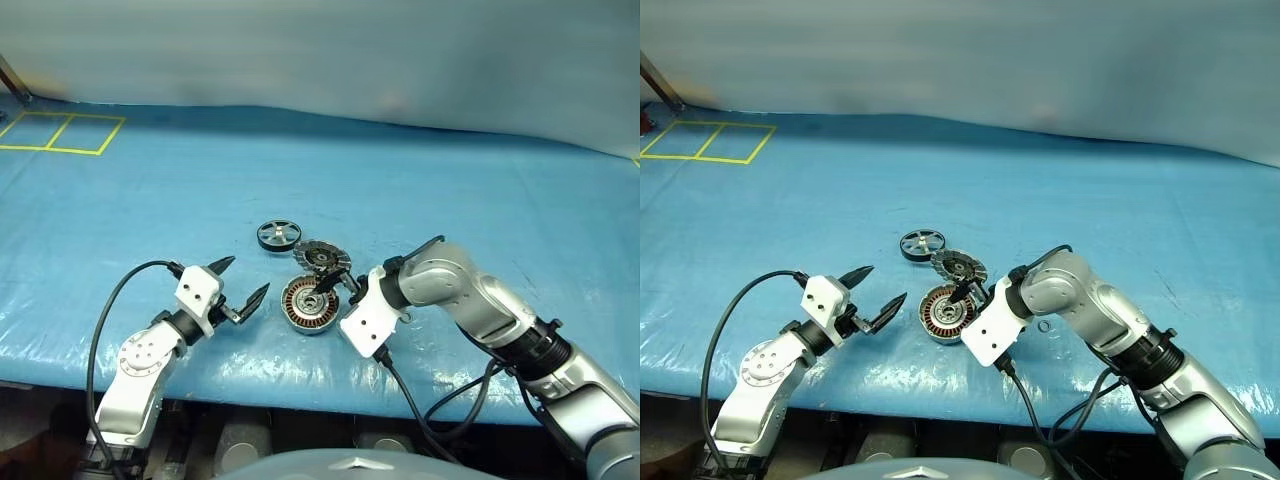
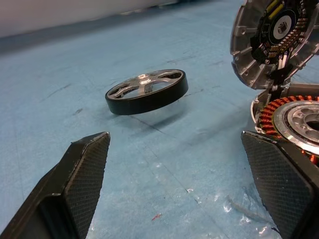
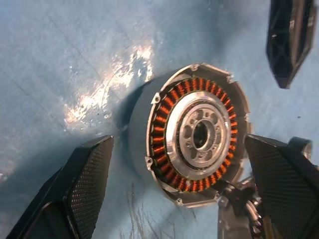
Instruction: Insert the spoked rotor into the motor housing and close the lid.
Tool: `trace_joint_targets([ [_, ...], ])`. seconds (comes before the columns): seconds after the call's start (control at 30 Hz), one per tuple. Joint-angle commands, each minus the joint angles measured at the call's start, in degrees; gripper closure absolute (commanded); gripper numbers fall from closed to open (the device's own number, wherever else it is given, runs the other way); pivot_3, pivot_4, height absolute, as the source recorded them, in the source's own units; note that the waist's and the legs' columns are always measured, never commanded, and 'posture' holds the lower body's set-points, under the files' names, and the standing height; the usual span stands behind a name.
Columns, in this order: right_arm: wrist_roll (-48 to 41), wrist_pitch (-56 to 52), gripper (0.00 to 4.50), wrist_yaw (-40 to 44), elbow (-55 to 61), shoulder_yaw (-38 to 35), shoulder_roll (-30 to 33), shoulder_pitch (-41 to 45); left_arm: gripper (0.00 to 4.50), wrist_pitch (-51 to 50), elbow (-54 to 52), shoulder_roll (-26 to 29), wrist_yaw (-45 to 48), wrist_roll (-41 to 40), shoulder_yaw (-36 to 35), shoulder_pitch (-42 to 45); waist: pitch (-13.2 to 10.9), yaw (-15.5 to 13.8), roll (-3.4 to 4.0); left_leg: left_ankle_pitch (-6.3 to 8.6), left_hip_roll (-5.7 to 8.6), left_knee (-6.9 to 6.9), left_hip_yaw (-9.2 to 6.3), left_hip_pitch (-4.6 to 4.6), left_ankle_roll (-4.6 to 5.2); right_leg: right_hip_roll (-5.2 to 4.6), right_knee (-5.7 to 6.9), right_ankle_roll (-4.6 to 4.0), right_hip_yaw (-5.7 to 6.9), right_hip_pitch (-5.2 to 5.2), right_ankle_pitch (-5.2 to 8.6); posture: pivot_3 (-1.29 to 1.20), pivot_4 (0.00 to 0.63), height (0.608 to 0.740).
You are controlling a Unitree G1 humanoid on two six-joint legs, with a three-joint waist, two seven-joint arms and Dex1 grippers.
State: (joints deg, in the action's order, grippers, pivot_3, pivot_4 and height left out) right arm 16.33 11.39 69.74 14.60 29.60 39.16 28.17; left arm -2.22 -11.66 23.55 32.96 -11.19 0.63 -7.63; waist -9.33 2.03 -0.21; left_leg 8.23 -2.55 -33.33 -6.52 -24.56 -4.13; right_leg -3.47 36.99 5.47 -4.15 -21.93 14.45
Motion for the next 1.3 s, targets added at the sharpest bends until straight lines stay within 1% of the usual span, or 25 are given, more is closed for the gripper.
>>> trace_joint_targets([
  [0.03, -5.2, -7.1, 0.1, -0.2, 6.6, -4.9, 1.1, -3.1, 0.0, 0.3, -1.3, 0.3, 0.9, -0.3, 0.2, 0.8, 0.0, 0.0, 0.0, 0.0, 0.0, 0.0, 0.0, 0.0, 0.0, 0.0, 0.0, 0.0, 0.0, 0.0, 0.0, 0.0, 0.15, 0.74],
  [0.17, -8.5, -17.3, 0.1, -4.0, 9.7, -11.1, 1.8, -10.1, 0.0, 0.0, -1.4, 0.3, 1.7, -0.7, 0.4, 0.8, 0.0, -0.2, -0.02, 0.0, 0.0, 0.0, 0.0, -0.02, 0.0, -0.01, -0.01, 0.0, 0.0, -0.01, 0.0, 0.0, 0.15, 0.74],
  [0.27, -11.0, -25.0, 0.1, -10.0, 10.2, -17.6, 0.2, -17.4, 0.0, -0.1, -1.8, 0.6, 2.6, -1.0, 0.7, -0.1, 0.0, -0.5, -0.05, 0.0, 0.0, -0.03, 0.01, -0.04, 0.0, -0.01, -0.02, 0.0, -0.01, -0.02, 0.0, 0.0, 0.15, 0.74],
  [0.37, -12.2, -28.3, 0.1, -18.0, 8.9, -24.7, -2.8, -24.8, 0.0, -0.3, -2.2, 0.8, 4.1, -1.8, 1.0, -1.3, 0.0, -0.6, -0.05, 0.01, 0.0, -0.03, 0.01, -0.09, -0.01, -0.02, -0.02, -0.01, -0.01, -0.06, 0.01, 0.0, 0.15, 0.74],
  [0.43, -15.1, -30.5, 0.1, -20.6, 8.7, -28.4, -5.0, -28.8, 0.0, -0.1, -2.2, 1.1, 5.3, -2.1, 1.3, -1.6, 0.0, -0.6, -0.05, 0.01, 0.0, -0.03, 0.02, -0.11, -0.01, -0.02, -0.02, -0.01, -0.02, -0.1, 0.01, 0.0, 0.15, 0.74],
  [0.53, -18.7, -31.9, 0.1, -22.5, 8.1, -31.8, -7.1, -33.4, 0.0, 0.7, -1.2, 2.5, 7.7, -1.3, 2.2, -1.5, 0.0, -0.5, -0.05, 0.02, -0.01, -0.05, 0.03, -0.1, -0.01, -0.02, -0.01, -0.01, -0.02, -0.12, 0.01, 0.0, 0.15, 0.74],
  [0.77, -21.6, -33.6, 0.1, -25.3, 3.7, -34.3, -7.7, -39.7, 0.0, 2.4, 0.9, 2.8, 9.9, -1.2, 2.7, -0.4, 0.0, -0.4, -0.05, 0.06, -0.01, -0.11, 0.07, -0.13, -0.06, -0.06, -0.03, -0.02, -0.05, -0.45, 0.01, 0.0, 0.15, 0.74],
  [1.0, -21.9, -33.2, 0.1, -28.0, -0.7, -33.8, -7.2, -40.7, 0.0, 2.3, 1.8, 2.7, 9.9, -0.5, 3.2, 0.4, 0.1, -0.3, -0.19, 0.07, -0.01, -0.12, 0.08, -0.13, -0.05, -0.06, -0.03, -0.02, -0.05, -0.43, 0.01, 0.0, 0.15, 0.74],
  [1.1, -22.8, -34.0, 0.65, -27.8, -1.6, -33.5, -7.1, -40.8, 0.0, 2.3, 2.0, 2.6, 9.9, -0.3, 3.3, 0.6, 0.2, -0.4, -0.3, 0.08, -0.01, -0.19, 0.08, -0.12, -0.07, -0.06, -0.03, -0.02, -0.05, -0.39, 0.01, 0.0, 0.15, 0.74],
  [1.17, -23.1, -34.6, 1.31, -27.9, -2.1, -33.2, -6.7, -41.0, 0.0, 2.2, 1.8, 2.5, 9.8, -0.4, 3.3, 0.6, 0.3, -0.4, -0.36, 0.24, -0.01, -0.26, 0.08, -0.12, -0.32, -0.06, -0.04, -0.02, -0.06, -0.36, 0.01, 0.0, 0.15, 0.74],
  [1.3, -23.3, -35.6, 2.57, -27.7, -3.3, -33.0, -5.8, -41.3, 0.0, 2.1, 1.5, 2.6, 9.8, -0.6, 3.1, 0.5, 0.4, -0.5, -0.49, 0.27, -0.01, -0.41, 0.08, -0.12, -0.35, -0.08, -0.05, -0.02, -0.05, -0.28, 0.01, 0.0, 0.15, 0.74],
])
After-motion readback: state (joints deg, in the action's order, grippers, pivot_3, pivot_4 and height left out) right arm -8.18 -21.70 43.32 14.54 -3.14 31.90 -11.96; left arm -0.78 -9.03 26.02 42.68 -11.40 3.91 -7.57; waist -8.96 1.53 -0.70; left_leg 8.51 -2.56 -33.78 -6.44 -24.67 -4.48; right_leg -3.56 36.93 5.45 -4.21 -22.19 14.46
